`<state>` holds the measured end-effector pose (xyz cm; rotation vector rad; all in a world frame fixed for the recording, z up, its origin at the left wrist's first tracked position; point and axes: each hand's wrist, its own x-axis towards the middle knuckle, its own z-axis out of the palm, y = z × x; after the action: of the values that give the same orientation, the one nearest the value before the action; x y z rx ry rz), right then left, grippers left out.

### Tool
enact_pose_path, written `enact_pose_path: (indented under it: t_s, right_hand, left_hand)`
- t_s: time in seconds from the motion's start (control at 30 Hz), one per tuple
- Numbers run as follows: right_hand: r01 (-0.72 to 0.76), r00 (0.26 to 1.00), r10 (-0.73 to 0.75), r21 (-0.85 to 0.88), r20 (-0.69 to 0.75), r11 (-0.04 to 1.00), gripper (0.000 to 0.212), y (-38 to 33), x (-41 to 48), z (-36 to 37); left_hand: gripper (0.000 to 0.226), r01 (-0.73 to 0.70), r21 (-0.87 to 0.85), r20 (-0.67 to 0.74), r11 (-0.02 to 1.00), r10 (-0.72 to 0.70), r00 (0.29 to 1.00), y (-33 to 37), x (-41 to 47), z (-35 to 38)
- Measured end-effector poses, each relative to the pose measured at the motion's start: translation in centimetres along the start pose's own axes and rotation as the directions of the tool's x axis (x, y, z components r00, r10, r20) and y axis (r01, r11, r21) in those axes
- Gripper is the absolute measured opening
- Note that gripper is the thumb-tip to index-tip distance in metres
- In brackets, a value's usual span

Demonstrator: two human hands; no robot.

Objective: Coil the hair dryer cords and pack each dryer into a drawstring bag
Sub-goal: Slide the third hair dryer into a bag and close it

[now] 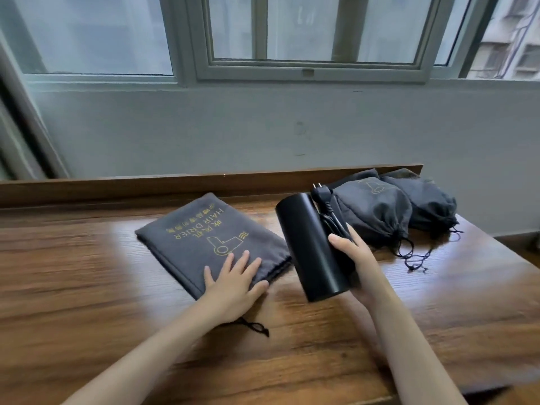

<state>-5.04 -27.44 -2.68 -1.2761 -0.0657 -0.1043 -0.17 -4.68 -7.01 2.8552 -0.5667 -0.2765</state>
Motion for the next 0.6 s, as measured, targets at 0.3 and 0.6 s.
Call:
enact_pose_path:
  t_s: [0.3, 0.6]
  right_hand:
    - [-0.083, 0.979, 0.088, -0.039, 0.182, 0.996, 0.058, 0.7, 1.5, 2.4]
    - [-0.216, 0.880, 0.232, -0.088, 0.415, 0.973, 0.049, -0.3, 1.8, 2.7]
  left_hand:
    - [0.042, -0.010, -0.227, -0.128, 0.974, -0.019, 0.992, -3.5, 0.0, -3.0]
    - [0.017, -0.178, -0.747, -0.481, 0.640, -0.337, 0.809, -4.6, -0.7, -4.5]
